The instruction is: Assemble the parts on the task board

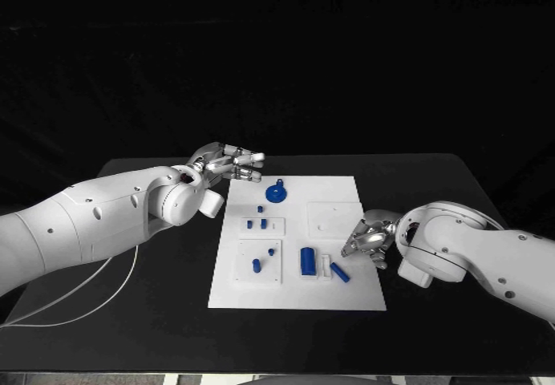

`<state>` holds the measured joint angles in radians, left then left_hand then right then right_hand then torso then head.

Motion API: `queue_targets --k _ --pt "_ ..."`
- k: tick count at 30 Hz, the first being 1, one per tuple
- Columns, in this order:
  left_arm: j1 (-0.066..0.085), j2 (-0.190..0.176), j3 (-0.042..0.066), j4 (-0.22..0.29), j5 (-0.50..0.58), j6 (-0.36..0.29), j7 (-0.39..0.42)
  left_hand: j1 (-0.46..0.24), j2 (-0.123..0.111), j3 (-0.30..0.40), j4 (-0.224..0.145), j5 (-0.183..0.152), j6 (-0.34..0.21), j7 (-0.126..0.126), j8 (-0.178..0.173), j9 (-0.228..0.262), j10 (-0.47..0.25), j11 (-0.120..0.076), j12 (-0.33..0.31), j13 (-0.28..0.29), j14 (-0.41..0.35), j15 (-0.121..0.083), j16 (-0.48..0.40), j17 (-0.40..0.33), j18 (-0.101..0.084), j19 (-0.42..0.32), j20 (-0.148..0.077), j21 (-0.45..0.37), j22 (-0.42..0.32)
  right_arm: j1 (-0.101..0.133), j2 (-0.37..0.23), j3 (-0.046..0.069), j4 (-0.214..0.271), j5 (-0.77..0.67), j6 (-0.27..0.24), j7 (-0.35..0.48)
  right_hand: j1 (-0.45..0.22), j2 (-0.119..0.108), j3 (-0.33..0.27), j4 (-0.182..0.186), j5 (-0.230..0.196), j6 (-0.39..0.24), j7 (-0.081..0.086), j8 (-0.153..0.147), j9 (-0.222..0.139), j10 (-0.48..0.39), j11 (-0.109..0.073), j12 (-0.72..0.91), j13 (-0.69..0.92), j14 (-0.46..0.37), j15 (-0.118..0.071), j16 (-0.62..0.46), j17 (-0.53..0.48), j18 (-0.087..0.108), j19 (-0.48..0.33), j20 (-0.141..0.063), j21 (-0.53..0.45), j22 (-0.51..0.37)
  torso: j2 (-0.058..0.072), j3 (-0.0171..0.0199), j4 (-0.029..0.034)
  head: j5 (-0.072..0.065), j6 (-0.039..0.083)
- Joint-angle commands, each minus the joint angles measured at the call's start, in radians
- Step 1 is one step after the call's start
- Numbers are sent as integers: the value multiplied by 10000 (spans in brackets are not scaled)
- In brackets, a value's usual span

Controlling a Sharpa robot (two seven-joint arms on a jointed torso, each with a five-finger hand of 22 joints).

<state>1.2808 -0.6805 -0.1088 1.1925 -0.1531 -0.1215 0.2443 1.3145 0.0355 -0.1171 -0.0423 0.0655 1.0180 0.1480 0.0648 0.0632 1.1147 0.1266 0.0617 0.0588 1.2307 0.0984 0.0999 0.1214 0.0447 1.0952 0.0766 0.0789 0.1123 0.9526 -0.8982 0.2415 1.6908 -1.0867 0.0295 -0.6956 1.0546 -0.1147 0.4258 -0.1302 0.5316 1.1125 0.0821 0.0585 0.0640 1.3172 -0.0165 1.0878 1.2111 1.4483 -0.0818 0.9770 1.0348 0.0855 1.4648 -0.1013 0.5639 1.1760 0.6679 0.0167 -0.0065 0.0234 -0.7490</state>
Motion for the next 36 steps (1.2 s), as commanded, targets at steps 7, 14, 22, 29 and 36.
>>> queue_targets --k 7,14,22,29,36 --pt "0 12 7 33 34 160 33 -48 40 -28 9 -36 -69 2 -11 3 -41 36 -6 8 -62 -14 30 4 -68 -39 47 41 -2 -10 99 -2 -30 -419 107 -76 83 -44 -351 143 -800 68 -23 40 14 -18 -71 -42 -41 10 -41 -19 -37 75 452 -59 14 -23 -5 7 12 -7 2" --pt "0 0 6 34 34 164 32 -48 40 -28 9 -36 -69 2 -11 3 -41 36 -6 8 -62 -14 30 4 -68 -39 47 41 -2 -12 43 -19 169 -1252 614 51 536 -340 -1695 683 -2430 148 -52 44 26 -1 -42 -55 -76 17 -10 -5 -19 76 450 -31 30 -37 -1 19 -2 4 -6" --pt "0 6 6 25 34 181 32 -48 40 -28 9 -36 -69 2 -11 3 -41 36 -6 8 -62 -14 30 4 -68 -39 47 41 -2 -38 -31 -85 415 -1953 1437 -32 1019 -683 -1757 1561 -4098 476 -138 50 101 1 -74 -70 -101 14 -20 -10 3 41 446 -41 11 -35 -7 25 -20 2 -13" --pt "0 21 4 16 33 200 24 -48 40 -28 9 -36 -69 2 -11 3 -41 36 -6 8 -62 -14 30 4 -68 -39 47 41 -2 -71 -62 -266 641 -2806 1856 -115 1085 -802 -1739 1748 -4440 769 -223 61 220 -1 -121 -98 -124 24 -42 -19 24 8 445 -56 -12 -29 -5 19 -12 -24 -14" --pt "0 20 1 17 30 202 25 -48 40 -28 9 -36 -69 2 -11 3 -41 36 -6 8 -62 -14 30 4 -68 -39 47 41 -2 -85 42 -554 694 -3710 1912 -169 1086 -893 -1527 1782 -4617 795 -244 53 466 37 -129 -55 -82 41 -42 8 86 -38 451 -70 22 10 6 27 -10 -13 -29"
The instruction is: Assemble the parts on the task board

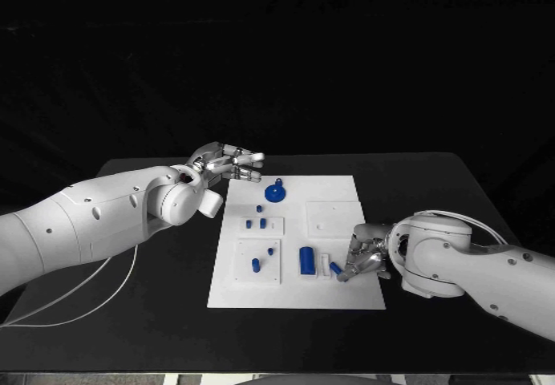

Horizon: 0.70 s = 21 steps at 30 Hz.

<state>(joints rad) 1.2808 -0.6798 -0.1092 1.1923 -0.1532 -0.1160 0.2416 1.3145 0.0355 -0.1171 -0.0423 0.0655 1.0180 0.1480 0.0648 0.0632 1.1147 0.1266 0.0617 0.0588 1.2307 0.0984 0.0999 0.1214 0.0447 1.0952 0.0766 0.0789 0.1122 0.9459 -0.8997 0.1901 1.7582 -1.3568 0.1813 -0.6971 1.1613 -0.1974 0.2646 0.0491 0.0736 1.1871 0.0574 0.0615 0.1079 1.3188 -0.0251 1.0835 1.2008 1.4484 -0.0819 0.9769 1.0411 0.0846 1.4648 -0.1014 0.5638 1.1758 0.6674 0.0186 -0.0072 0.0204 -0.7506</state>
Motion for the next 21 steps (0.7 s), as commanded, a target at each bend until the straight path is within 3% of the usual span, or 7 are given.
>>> queue_targets --k 1,7,21 --pt "0 12 5 20 32 148 51 -48 40 -28 9 -36 -69 2 -11 3 -41 36 -6 8 -62 -13 30 3 -68 -39 47 41 -2 -25 86 -66 16 -1109 366 -159 10 -76 128 -22 -35 49 2 24 40 19 -43 -20 16 31 -40 -5 18 -31 450 -67 28 17 11 8 -3 16 -13" --pt "-1 9 2 23 8 183 21 -24 37 -17 3 -27 -68 -5 -10 4 -41 36 -4 9 -72 -13 29 4 -68 -43 48 44 -1 -59 254 -202 -29 -1611 154 -200 -11 -85 307 -75 -78 45 -1 22 66 27 -46 -10 29 41 -41 -1 32 -32 455 -68 27 24 9 -13 25 6 12" --pt "-1 -22 -3 29 -20 253 -54 -33 40 -18 5 -31 -72 -2 -10 3 -55 41 -6 8 -84 -7 22 1 -70 -55 54 41 -2 -205 563 -345 -180 -2814 -68 -275 -10 -103 691 -228 -186 160 -39 26 93 79 -73 26 55 50 -48 -11 32 -56 459 -74 64 40 7 -14 -6 35 -52"
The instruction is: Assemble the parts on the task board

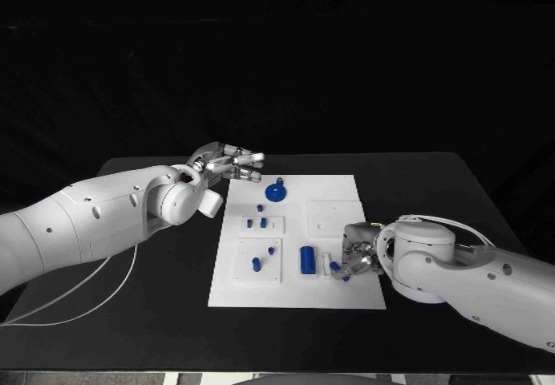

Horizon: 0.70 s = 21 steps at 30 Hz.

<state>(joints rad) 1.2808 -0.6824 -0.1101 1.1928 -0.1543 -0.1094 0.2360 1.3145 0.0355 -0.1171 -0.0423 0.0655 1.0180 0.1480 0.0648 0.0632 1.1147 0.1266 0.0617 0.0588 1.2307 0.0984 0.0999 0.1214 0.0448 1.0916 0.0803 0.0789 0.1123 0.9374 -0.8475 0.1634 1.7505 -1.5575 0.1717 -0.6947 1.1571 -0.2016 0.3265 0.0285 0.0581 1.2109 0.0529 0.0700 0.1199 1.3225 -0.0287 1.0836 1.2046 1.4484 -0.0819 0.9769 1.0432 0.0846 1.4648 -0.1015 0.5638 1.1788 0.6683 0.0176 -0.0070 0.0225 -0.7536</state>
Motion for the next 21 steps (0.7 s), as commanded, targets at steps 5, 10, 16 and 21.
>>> queue_targets --k 5,10,16,21 --pt "0 -9 5 35 -19 230 -53 -52 74 -12 32 -25 -80 -1 -12 3 -60 42 -6 8 -82 -7 26 3 -68 -20 17 44 -1 -202 115 -208 -214 -1331 177 -341 191 -48 482 -392 7 -32 7 -67 -52 33 -38 17 18 51 -41 -30 -10 -88 452 -71 80 23 -14 2 -12 33 -62" --pt "1 -23 4 46 -30 273 -96 -52 72 -17 42 -56 -81 0 -11 3 -60 43 -5 9 -87 -5 24 3 -69 -22 18 44 -1 -230 172 -389 -320 -1824 250 -381 210 -30 532 -590 -6 -27 4 -67 -75 23 -38 14 19 48 -32 -48 -29 -96 450 -63 84 38 -6 -5 4 2 -63" --pt "1 -39 3 55 -53 298 -130 -52 72 -17 42 -56 -81 0 -11 3 -60 43 -5 9 -87 -5 24 3 -69 -22 18 44 -1 -250 237 -580 -431 -2311 293 -418 235 -37 531 -679 -18 -26 8 -66 -84 18 -32 6 12 54 -21 -46 -30 -106 450 -52 84 47 -5 1 14 -14 -55" --pt "1 -52 2 63 -67 296 -130 -39 90 -16 59 -62 -39 -13 -5 5 -32 33 -2 9 -86 -9 27 3 -69 -24 17 47 1 -264 280 -691 -471 -2507 348 -455 314 13 607 -864 251 -24 14 -68 -103 9 -25 3 9 52 -13 -59 -43 -112 451 -45 101 70 -2 1 6 -27 -62"
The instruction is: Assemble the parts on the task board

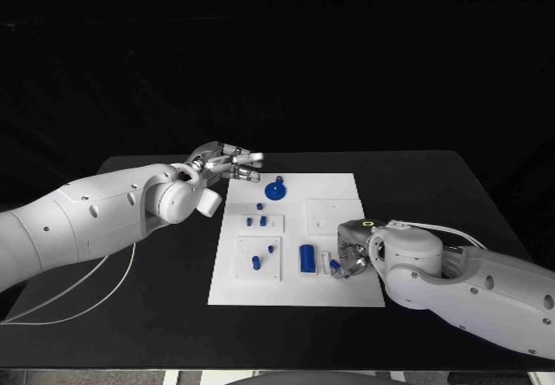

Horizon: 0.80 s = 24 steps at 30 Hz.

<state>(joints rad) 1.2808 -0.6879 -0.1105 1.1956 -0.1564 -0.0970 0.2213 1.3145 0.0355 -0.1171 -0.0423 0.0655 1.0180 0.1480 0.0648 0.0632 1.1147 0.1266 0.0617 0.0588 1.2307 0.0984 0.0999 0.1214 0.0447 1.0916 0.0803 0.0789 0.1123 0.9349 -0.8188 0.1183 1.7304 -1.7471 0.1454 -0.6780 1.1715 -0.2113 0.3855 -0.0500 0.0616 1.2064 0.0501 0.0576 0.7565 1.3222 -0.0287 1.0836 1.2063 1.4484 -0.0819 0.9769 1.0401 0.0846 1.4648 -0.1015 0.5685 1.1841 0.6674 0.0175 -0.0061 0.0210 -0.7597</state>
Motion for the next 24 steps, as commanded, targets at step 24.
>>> queue_targets --k 24 --pt "2 -3 4 36 -72 136 7 -28 78 -25 69 -60 -91 3 -12 3 -73 46 -5 8 -83 -7 30 5 -67 -23 17 50 4 -243 -269 -266 -244 1200 156 -732 -1084 1124 3529 -2032 5488 -316 281 54 -6891 -78 2 -15 5 -16 -41 -34 -12 28 390 -69 183 516 8 13 -15 9 -26"
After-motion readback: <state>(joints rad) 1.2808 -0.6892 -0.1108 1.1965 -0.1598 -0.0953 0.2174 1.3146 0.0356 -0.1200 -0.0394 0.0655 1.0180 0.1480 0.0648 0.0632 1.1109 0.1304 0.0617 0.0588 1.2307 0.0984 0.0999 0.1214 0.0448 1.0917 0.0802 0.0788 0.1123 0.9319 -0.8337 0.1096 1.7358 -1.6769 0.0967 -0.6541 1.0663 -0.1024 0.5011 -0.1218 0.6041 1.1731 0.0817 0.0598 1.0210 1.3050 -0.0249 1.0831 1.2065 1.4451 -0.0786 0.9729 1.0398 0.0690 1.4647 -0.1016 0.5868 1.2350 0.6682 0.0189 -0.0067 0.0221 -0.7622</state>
